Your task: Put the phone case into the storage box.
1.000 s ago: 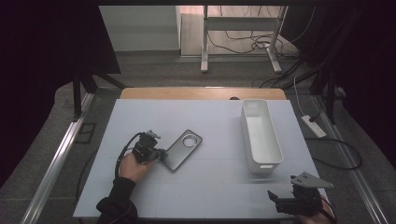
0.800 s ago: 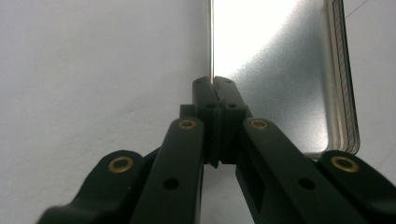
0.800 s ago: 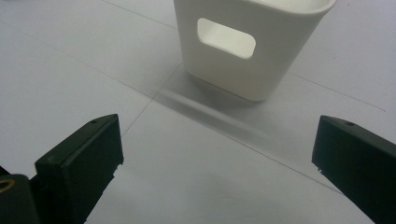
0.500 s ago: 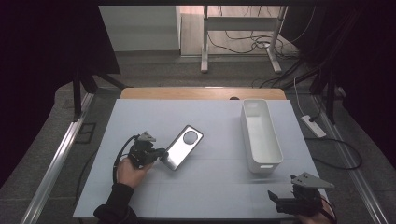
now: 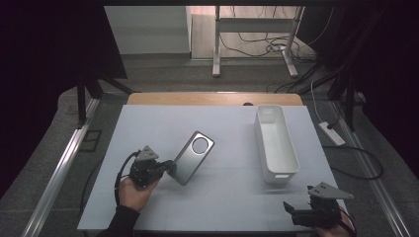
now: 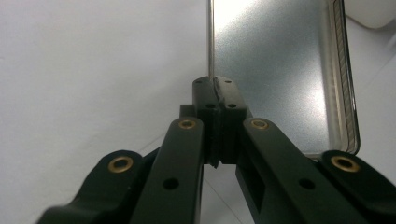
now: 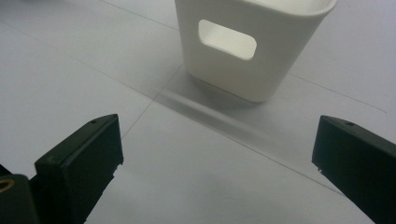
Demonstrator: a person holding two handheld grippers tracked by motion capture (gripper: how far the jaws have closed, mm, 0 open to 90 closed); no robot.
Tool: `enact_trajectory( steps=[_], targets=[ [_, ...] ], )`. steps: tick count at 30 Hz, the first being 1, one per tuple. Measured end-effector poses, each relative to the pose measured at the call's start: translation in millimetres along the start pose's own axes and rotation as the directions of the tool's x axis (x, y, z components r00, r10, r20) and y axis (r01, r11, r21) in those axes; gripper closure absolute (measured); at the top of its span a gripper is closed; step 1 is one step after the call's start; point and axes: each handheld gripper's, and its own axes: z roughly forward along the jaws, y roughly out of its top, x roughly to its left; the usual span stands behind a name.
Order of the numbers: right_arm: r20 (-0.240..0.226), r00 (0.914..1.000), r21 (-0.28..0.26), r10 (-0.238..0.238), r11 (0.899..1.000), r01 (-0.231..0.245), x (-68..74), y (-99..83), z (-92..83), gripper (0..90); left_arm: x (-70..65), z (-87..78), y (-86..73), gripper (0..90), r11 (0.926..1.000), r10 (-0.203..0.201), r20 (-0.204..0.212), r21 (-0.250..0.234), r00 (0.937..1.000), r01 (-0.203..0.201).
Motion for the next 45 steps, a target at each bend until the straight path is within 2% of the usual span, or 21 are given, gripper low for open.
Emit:
enact_trajectory(
  steps=[6, 13, 19, 23, 30, 34, 38, 45],
  targets=[
    [-0.009, 1.0, -0.002, -0.002, 1.0, 0.002, -0.2, 0.1, -0.3, 1.0, -10.7, -12.2, -5.8, 89.0, 0.9986, 0.003, -0.004, -0.052, 1.0, -0.003],
    [-0.019, 0.9998, -0.006, 0.001, 1.0, -0.001, -0.9, 0.2, -0.8, 0.0, -21.3, -20.4, -12.0, 88.9, 0.9963, 0.008, -0.002, -0.086, 1.0, -0.008],
    [-0.027, 0.9996, -0.009, -0.01, 1.0, 0.009, -0.5, 0.3, -1.4, 0.0, -32.7, -27.9, -17.8, 89.0, 0.994, 0.015, -0.006, -0.108, 0.9999, -0.015],
    [-0.035, 0.9993, -0.012, -0.013, 1.0, 0.012, -0.3, 0.5, -1.8, 0.0, -36.6, -29.5, -21.1, 88.9, 0.9946, 0.009, 0.005, -0.104, 0.9999, -0.009],
    [-0.085, 0.9964, -0.015, -0.008, 1.0, 0.007, -0.3, 3.2, -1.5, 0.0, -42.0, -31.7, -24.3, 88.9, 0.9937, 0.008, -0.005, -0.112, 1.0, -0.009],
    [-0.118, 0.993, -0.055, -0.003, 0.998, -0.003, 0.8, 9.2, -4.4, 0.0, -43.3, -31.6, -23.5, 88.9, 0.9929, 0.016, -0.007, -0.118, 0.9999, -0.017],
    [-0.168, 0.9856, -0.082, 0.02, 0.996, -0.034, 2.0, 15.8, -5.7, 0.0, -43.5, -29.0, -21.6, 88.9, 0.9927, 0.016, -0.003, -0.12, 0.9999, -0.017],
    [-0.222, 0.9747, -0.084, -0.026, 0.996, 0.008, 7.1, 34.5, -3.3, 0.0, -44.8, -24.7, -17.6, 88.9, 0.9912, 0.028, 0.0, -0.13, 0.9996, -0.027]
  ],
)
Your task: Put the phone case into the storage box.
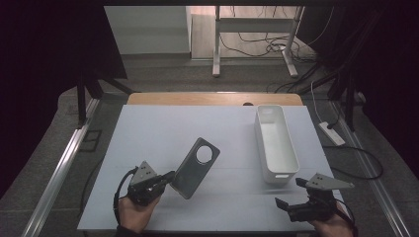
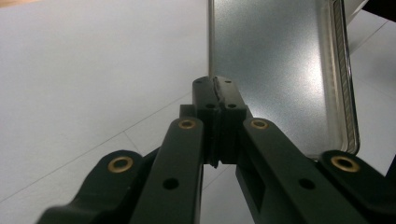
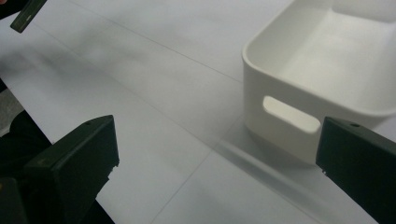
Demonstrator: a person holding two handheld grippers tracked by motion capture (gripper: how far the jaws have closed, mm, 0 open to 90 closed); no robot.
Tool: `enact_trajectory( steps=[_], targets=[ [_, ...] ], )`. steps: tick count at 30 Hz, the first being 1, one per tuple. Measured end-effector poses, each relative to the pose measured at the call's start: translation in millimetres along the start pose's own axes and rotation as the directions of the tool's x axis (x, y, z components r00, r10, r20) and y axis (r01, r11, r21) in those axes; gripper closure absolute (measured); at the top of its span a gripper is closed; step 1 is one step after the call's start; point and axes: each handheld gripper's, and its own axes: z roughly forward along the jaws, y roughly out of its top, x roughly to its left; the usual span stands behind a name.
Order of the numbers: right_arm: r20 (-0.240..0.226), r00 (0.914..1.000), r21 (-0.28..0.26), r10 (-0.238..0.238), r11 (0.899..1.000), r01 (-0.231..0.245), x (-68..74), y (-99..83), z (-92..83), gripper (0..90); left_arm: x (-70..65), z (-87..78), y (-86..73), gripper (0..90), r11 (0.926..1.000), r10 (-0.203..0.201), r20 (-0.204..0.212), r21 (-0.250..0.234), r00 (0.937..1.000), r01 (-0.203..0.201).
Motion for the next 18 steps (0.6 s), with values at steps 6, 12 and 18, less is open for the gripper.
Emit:
enact_trajectory(
  steps=[6, 12, 18],
  targets=[
    [-0.035, 0.9992, -0.001, -0.022, 1.0, 0.022, 0.3, 11.4, 6.6, 0.0, -2.0, 3.5, 1.9, 88.8, 1.0, 0.007, 0.006, -0.003, 1.0, -0.007],
    [-0.065, 0.9978, 0.015, -0.014, 1.0, 0.015, 0.8, 21.6, 12.3, 0.0, -4.5, 6.9, 3.9, 88.8, 0.9998, 0.016, 0.01, -0.011, 0.9998, -0.016],
    [-0.102, 0.9947, 0.02, -0.013, 1.0, 0.015, 0.5, 30.7, 21.4, 0.0, -6.6, 10.0, 5.2, 88.9, 0.9996, 0.021, 0.013, -0.019, 0.9997, -0.021]
  ],
)
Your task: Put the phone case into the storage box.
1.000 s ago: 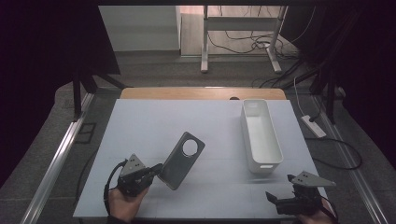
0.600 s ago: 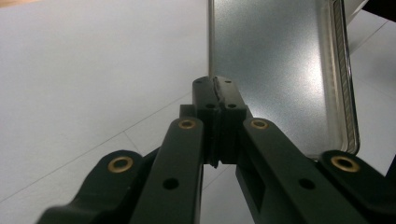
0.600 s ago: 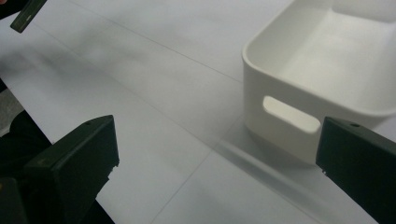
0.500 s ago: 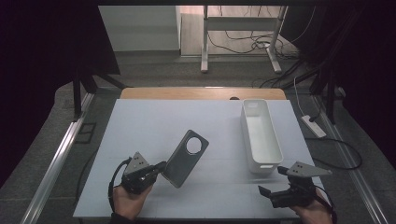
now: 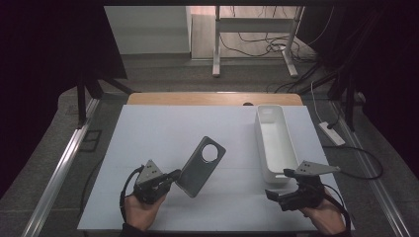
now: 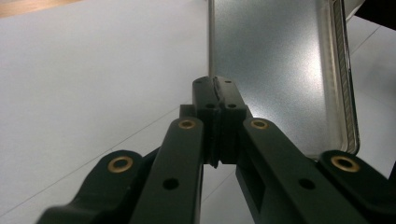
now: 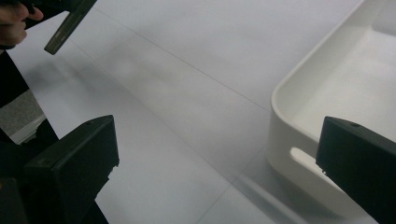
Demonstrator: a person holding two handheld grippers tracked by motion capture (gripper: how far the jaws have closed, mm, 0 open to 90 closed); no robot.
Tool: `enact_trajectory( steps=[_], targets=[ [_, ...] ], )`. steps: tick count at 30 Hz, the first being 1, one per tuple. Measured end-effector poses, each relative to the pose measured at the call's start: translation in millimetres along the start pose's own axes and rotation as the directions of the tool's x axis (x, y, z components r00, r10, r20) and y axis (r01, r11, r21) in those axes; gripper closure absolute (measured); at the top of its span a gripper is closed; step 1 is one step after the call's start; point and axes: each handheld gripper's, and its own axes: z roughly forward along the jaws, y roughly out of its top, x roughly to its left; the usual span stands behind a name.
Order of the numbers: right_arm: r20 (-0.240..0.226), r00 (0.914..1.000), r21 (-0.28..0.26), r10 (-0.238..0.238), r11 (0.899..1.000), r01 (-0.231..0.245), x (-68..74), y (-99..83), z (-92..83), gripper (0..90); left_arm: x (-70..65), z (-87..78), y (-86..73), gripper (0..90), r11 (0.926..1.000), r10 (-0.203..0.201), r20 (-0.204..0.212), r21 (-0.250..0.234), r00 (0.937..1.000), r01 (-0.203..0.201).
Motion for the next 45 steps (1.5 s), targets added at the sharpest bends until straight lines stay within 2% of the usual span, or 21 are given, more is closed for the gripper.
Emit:
enact_trajectory(
  steps=[4, 11, 17, 18, 20, 22, 29, 39, 42, 44, 45],
  targets=[
    [-0.013, 0.9998, 0.011, -0.018, 1.0, 0.018, 0.5, 3.1, 5.2, 0.0, -0.3, -0.1, -0.1, 88.8, 1.0, -0.001, 0.003, -0.004, 1.0, 0.001],
    [-0.051, 0.9987, 0.008, -0.007, 1.0, 0.007, 2.8, 10.8, 11.4, 0.0, -2.1, 3.0, 1.5, 88.9, 1.0, 0.001, 0.015, -0.003, 0.9999, -0.001],
    [-0.109, 0.994, 0.022, -0.004, 1.0, 0.007, 7.5, 21.8, 24.8, 0.0, -2.6, 7.0, 5.5, 88.8, 0.9999, 0.009, 0.014, -0.01, 0.9999, -0.009],
    [-0.144, 0.9892, 0.016, 0.025, 1.0, -0.023, 9.7, 24.8, 29.2, 0.0, -2.8, 7.5, 5.8, 88.8, 0.9999, 0.01, 0.014, -0.011, 0.9998, -0.01],
    [-0.174, 0.9842, 0.016, 0.032, 0.999, -0.03, 11.9, 27.8, 34.9, 0.0, -3.5, 8.8, 6.3, 88.9, 0.9998, 0.013, 0.014, -0.012, 0.9998, -0.013],
    [-0.171, 0.9851, 0.029, 0.018, 1.0, -0.013, 14.8, 30.1, 41.9, 0.0, -4.4, 9.9, 6.6, 88.9, 0.9998, 0.013, 0.016, -0.012, 0.9998, -0.013],
    [-0.184, 0.9826, 0.04, 0.027, 0.999, -0.02, 18.9, 33.3, 53.7, 0.0, -5.6, 12.1, 8.0, 88.9, 0.9997, 0.015, 0.019, -0.02, 0.9997, -0.015],
    [-0.233, 0.9665, 0.022, 0.108, 0.994, -0.105, 26.0, 41.5, 73.4, 0.0, -8.7, 15.7, 9.6, 88.8, 0.9992, 0.019, 0.011, -0.034, 0.9997, -0.019],
    [-0.251, 0.9586, 0.017, 0.134, 0.991, -0.134, 26.7, 44.4, 78.7, 0.0, -9.7, 16.4, 10.1, 88.9, 0.999, 0.024, 0.007, -0.037, 0.9997, -0.023],
    [-0.273, 0.9501, 0.015, 0.151, 0.988, -0.153, 27.8, 47.0, 81.6, 0.0, -10.2, 16.8, 10.1, 88.9, 0.999, 0.024, 0.006, -0.038, 0.9997, -0.024],
    [-0.273, 0.9501, 0.015, 0.151, 0.988, -0.153, 27.8, 47.0, 81.6, 0.0, -10.7, 17.4, 10.2, 88.9, 0.999, 0.025, 0.006, -0.038, 0.9997, -0.024]
  ],
)
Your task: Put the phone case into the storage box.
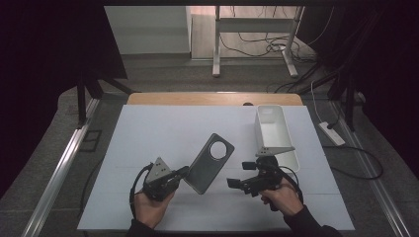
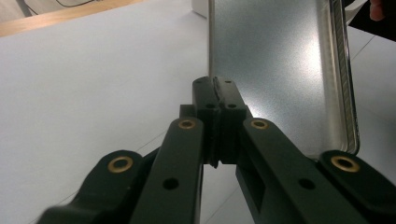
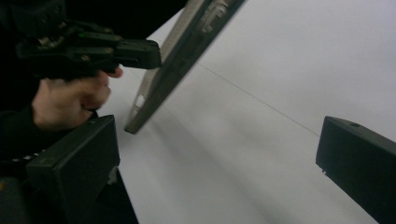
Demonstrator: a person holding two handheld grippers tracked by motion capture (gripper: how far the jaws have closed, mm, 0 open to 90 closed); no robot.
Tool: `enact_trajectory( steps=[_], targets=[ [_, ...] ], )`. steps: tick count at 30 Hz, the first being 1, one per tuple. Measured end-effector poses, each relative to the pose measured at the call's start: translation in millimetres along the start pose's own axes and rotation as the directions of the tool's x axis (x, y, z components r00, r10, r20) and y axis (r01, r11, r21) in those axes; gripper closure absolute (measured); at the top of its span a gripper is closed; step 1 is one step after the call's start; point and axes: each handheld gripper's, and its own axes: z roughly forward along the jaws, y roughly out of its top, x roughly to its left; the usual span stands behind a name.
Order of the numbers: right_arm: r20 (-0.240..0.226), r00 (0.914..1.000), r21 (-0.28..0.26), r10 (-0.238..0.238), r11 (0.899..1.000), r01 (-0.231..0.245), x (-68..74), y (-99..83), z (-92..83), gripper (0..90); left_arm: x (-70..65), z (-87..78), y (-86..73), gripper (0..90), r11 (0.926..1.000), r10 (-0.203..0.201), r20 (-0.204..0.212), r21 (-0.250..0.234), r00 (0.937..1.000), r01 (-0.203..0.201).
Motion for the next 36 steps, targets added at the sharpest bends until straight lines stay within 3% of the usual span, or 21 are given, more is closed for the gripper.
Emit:
enact_trajectory(
  steps=[16, 31, 36],
  targets=[
    [-0.034, 0.9989, 0.05, 0.033, 0.998, -0.031, 8.4, 16.3, 28.1, 0.0, -7.6, 5.9, 1.1, 88.8, 0.9998, 0.015, -0.001, -0.012, 0.9999, -0.015],
    [-0.091, 0.9885, 0.056, 0.121, 0.992, -0.116, 5.1, 23.1, 47.8, 0.0, -9.6, 6.7, 1.5, 88.8, 0.9997, 0.015, 0.005, -0.021, 0.9999, -0.015],
    [-0.105, 0.9882, 0.041, 0.112, 0.993, -0.108, 6.4, 23.7, 50.3, 0.0, -9.9, 6.9, 1.7, 88.8, 0.9997, 0.014, 0.007, -0.021, 0.9999, -0.014]
  ],
)
